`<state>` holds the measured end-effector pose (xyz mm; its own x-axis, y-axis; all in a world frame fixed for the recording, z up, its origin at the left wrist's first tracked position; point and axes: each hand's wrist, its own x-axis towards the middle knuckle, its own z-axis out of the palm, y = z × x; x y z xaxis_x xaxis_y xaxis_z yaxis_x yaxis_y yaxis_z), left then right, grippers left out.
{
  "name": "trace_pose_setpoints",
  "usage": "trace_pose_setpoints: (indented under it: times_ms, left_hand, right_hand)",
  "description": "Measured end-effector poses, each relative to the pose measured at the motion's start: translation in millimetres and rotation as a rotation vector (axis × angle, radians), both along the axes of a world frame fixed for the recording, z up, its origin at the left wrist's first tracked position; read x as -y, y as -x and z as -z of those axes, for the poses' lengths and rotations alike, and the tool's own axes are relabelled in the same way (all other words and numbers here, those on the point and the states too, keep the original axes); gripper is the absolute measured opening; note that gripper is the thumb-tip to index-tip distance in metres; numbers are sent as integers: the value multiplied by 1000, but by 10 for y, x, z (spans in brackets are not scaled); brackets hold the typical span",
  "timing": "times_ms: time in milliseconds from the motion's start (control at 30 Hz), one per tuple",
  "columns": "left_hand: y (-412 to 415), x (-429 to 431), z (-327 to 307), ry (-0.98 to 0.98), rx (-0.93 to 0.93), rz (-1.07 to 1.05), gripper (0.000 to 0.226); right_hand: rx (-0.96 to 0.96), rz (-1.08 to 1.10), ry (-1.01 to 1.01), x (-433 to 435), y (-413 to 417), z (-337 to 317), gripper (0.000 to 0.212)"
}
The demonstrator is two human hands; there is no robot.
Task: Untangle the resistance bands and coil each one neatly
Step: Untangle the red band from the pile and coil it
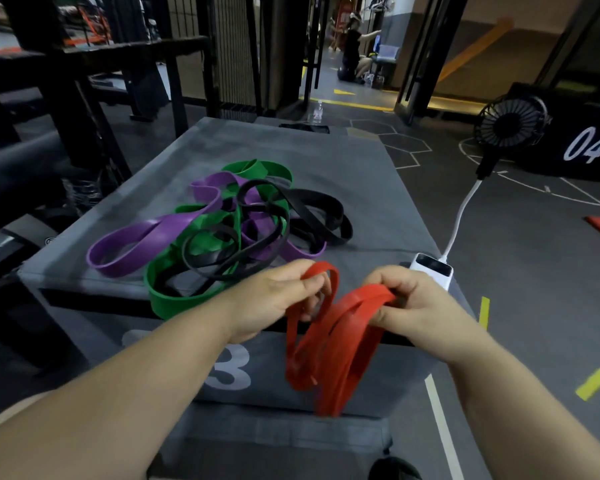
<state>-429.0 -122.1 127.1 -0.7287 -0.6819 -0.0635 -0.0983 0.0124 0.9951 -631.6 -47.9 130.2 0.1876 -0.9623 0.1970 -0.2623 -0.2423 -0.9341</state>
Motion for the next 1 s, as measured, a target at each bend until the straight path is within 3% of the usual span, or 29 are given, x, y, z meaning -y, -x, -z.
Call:
trace_pose_setpoints:
  times_ms: [100,200,300,400,600,800,1000]
  left_hand:
    - [51,-59,66,-124,-46,80,35]
    - [65,-59,74,-199,-74,69,33]
    - [57,-27,60,-242,-164,162,59]
    - [7,-14,44,-151,-143,257,80]
    - [-9,-31,46,-71,-27,233,49]
    - [-21,-13,65,6,139,164,53]
    - [30,-6,112,191,82,-68,36]
  right_hand:
    - [-92,150,128,54,-114,102,30]
    - [-99,232,126,74,-175,138,27]
    - [-158,287,95,72,-178,143,21]
    - [-157,275,60,64,-212,139,15]
    - [-193,358,56,53,-260,164,31]
    - [-250,429,73,37,-287,159,28]
    - [-267,468,76,31,-327,132,26]
